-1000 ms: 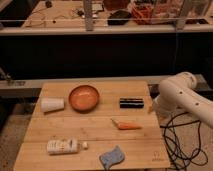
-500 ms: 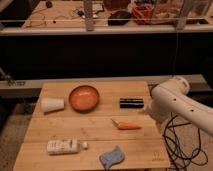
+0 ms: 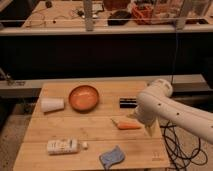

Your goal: Move the arm in a circular motion

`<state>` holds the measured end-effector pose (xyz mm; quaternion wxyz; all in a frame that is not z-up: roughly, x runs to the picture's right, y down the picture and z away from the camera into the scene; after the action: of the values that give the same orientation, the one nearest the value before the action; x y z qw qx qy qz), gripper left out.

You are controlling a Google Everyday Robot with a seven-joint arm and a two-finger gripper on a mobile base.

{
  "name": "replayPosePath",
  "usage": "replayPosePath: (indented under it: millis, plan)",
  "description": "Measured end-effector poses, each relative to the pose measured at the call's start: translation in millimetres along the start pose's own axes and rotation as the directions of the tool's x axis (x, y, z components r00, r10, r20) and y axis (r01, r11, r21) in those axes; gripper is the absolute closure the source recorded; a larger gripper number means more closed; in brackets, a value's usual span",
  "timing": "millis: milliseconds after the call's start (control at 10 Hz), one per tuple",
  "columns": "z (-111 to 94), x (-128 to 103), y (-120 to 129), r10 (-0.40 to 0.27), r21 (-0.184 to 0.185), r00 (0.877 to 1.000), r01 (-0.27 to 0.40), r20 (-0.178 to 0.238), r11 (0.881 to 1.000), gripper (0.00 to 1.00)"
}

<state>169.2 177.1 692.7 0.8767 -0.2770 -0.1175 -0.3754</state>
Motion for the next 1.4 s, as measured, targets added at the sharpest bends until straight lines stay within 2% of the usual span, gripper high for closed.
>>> replayPosePath:
  millis: [200,500,600,900,1200,1400]
  plan:
    - [1,-8,-6,-0.036,-0.005,0.999,0.036,-0.001,0.999,0.2]
    - [1,-28,-34,-0.09,-0.009,0.996,0.09,-0.005,0.996,0.2]
    - [1,-34,-50,-0.121,-0.006,0.993,0.121,-0.011,0.993,0.2]
    - [2,-41,-62,-0.172,-0.018,0.985,0.172,-0.021,0.985,0.2]
    - [3,-47,-95,-0.216,-0.013,0.976,0.216,-0.024,0.976,0.2]
    - [4,-45,-97,-0.232,-0.018,0.972,0.232,-0.026,0.973,0.2]
